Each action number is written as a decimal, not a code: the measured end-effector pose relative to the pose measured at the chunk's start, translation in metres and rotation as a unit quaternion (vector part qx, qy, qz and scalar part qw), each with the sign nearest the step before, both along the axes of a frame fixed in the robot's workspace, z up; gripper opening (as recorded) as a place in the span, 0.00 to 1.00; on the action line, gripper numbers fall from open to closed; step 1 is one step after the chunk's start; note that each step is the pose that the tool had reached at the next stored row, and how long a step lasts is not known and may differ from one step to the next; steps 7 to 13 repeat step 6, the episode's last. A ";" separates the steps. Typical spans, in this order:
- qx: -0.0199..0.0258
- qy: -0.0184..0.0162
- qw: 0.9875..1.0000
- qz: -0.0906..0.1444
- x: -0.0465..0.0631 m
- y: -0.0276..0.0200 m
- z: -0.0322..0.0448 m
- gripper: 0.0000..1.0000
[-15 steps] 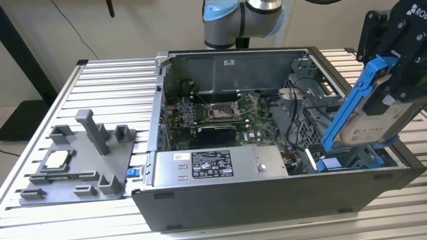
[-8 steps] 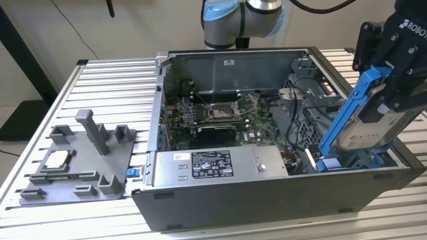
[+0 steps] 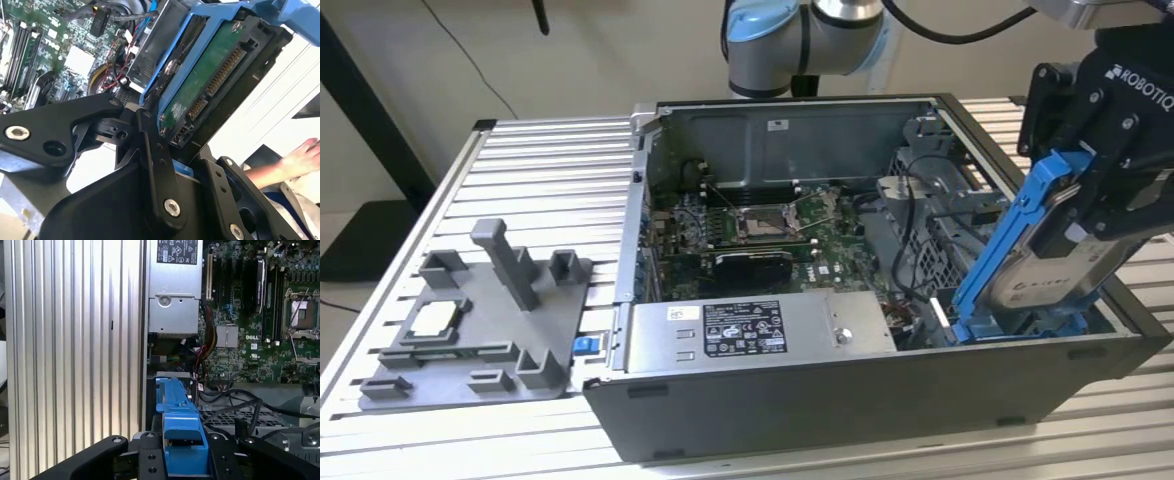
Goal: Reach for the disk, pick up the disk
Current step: 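Pick up the disk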
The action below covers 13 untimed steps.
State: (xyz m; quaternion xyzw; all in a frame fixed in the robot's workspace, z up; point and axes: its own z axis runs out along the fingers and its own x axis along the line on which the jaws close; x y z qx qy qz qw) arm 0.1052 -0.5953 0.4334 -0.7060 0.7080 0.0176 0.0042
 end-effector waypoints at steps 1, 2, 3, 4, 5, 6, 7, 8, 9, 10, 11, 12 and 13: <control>0.000 0.000 1.000 0.000 0.000 0.0000 -0.0005 0.00; 0.000 0.000 1.000 0.000 0.000 0.0000 -0.0007 0.00; 0.000 0.000 1.000 0.000 0.000 0.0000 -0.0008 0.00; 0.000 0.000 1.000 0.000 0.000 0.0000 -0.0009 0.00; 0.000 0.000 1.000 0.000 0.000 0.0000 -0.0009 0.00; 0.000 0.000 1.000 0.000 0.000 0.0000 -0.0009 0.00; 0.000 0.000 1.000 0.000 0.000 0.0000 -0.0009 0.00; 0.000 0.000 1.000 0.000 0.000 0.0000 -0.0009 0.00; 0.000 0.000 1.000 0.000 0.000 0.0000 -0.0009 0.00; 0.000 0.000 1.000 0.000 0.000 0.0000 -0.0009 0.00; 0.000 0.000 1.000 0.000 0.000 0.0000 -0.0009 0.00; 0.000 0.000 1.000 0.000 0.000 0.0000 -0.0009 0.00; 0.000 0.000 1.000 0.000 0.000 0.0000 -0.0009 0.00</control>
